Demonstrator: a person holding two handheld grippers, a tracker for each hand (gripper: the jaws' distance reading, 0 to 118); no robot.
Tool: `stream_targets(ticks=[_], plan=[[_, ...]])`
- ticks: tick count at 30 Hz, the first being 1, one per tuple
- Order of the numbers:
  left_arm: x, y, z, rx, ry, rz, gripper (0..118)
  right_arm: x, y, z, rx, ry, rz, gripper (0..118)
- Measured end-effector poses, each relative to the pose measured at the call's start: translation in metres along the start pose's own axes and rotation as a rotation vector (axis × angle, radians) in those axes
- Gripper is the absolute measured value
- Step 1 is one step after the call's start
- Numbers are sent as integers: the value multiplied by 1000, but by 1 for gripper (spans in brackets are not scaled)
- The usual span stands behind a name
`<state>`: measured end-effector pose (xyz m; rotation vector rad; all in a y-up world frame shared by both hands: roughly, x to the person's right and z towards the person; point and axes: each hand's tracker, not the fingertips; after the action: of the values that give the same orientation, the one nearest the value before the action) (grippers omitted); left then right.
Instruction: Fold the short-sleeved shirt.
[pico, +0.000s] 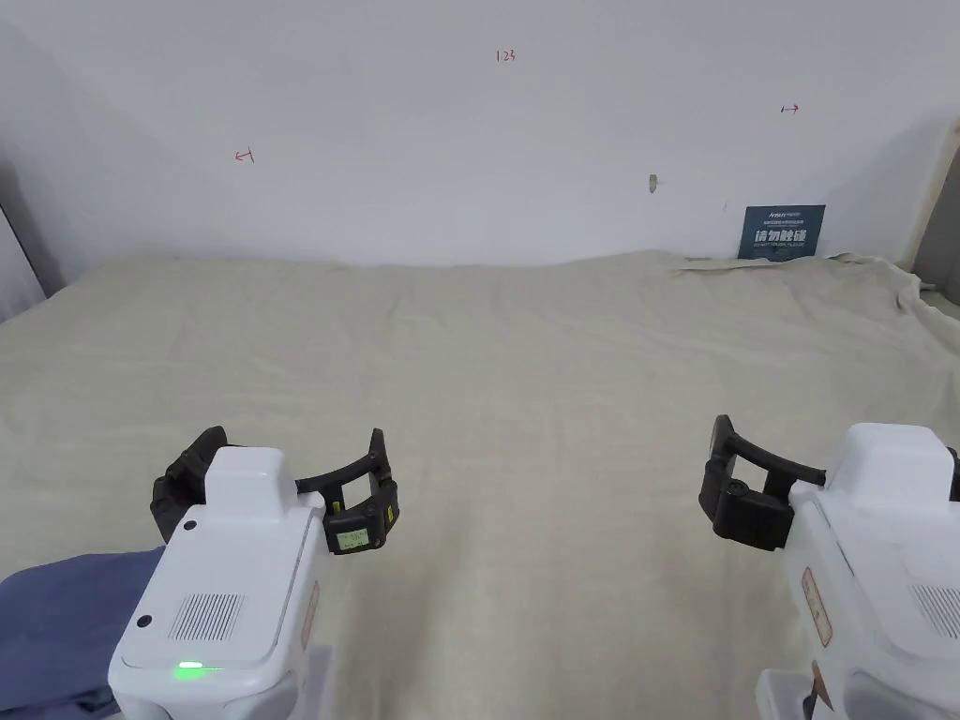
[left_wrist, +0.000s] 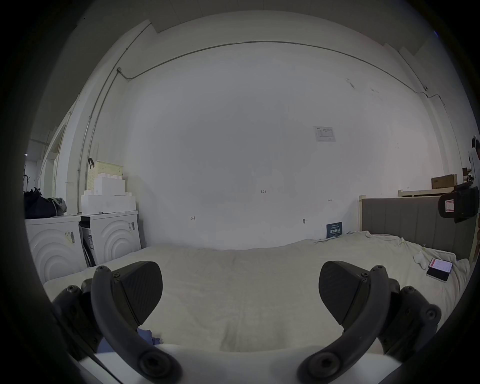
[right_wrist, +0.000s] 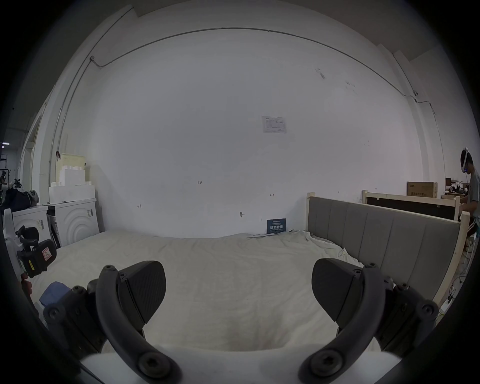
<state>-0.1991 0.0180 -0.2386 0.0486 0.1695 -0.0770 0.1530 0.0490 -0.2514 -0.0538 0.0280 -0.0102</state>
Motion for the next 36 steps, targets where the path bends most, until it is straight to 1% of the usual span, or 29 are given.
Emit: stream_targets(ticks=[17,21,36], plan=[[3,0,0,4,-7,-4,118,1,-1,3,21,0,15,112],[3,0,0,6,-5,-5,118,1,-2,4,34,-2,30,112],[0,1,0,6,1,-8,118,1,-1,6,43,-2,31,112]])
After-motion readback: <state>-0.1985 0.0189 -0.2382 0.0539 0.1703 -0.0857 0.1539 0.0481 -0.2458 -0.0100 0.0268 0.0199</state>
